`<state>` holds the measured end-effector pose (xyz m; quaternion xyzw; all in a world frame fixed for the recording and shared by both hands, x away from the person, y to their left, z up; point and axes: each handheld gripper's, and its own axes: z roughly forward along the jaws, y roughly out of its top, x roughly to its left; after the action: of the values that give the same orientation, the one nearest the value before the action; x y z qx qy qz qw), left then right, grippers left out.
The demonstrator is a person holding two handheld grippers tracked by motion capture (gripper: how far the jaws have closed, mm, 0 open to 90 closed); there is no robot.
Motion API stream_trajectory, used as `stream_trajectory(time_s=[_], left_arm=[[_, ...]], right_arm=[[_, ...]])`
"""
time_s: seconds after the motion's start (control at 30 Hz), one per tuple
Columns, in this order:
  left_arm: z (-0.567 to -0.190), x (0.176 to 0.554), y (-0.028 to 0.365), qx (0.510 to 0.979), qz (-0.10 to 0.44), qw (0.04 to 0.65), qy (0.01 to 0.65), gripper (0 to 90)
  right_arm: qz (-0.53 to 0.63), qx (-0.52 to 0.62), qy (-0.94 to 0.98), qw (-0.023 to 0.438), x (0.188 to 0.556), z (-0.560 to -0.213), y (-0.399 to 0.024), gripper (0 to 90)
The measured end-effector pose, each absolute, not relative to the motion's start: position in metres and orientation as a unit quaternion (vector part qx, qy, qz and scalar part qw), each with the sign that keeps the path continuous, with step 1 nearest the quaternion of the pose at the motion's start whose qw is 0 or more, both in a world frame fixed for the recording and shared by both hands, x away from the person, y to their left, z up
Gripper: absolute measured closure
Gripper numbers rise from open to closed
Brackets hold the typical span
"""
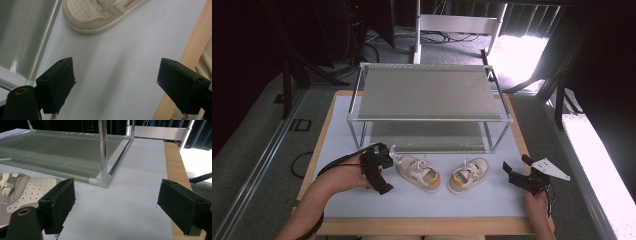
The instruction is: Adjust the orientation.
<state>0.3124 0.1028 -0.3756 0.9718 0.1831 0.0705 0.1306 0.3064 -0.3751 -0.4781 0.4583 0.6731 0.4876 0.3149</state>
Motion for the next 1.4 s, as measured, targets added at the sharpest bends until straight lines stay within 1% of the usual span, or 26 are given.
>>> stream_trajectory(time_s=[0.23,0.27,0.4,0.8,1.03,1.4], left_arm=[[-0.37,0.314,0.091,0.973,0.07,0.134,0.174,13.8],[-0.368,0.314,0.083,0.974,0.069,0.137,0.165,13.8],[-0.366,0.312,0.072,0.977,0.069,0.131,0.154,13.8],[-0.358,0.312,0.039,0.98,0.052,0.148,0.119,13.8],[-0.358,0.312,0.018,0.984,0.04,0.14,0.099,13.9],[-0.366,0.312,-0.015,0.985,0.015,0.148,0.082,13.9]], right_arm=[[0.488,0.458,0.673,0.315,0.306,-0.478,-0.375,14.1],[0.488,0.458,0.673,0.315,0.306,-0.478,-0.375,14.1],[0.488,0.458,0.673,0.315,0.306,-0.478,-0.375,14.1],[0.491,0.459,0.671,0.314,0.306,-0.478,-0.376,14.1],[0.492,0.458,0.671,0.313,0.306,-0.478,-0.376,14.1],[0.493,0.457,0.671,0.312,0.306,-0.478,-0.376,14.1]])
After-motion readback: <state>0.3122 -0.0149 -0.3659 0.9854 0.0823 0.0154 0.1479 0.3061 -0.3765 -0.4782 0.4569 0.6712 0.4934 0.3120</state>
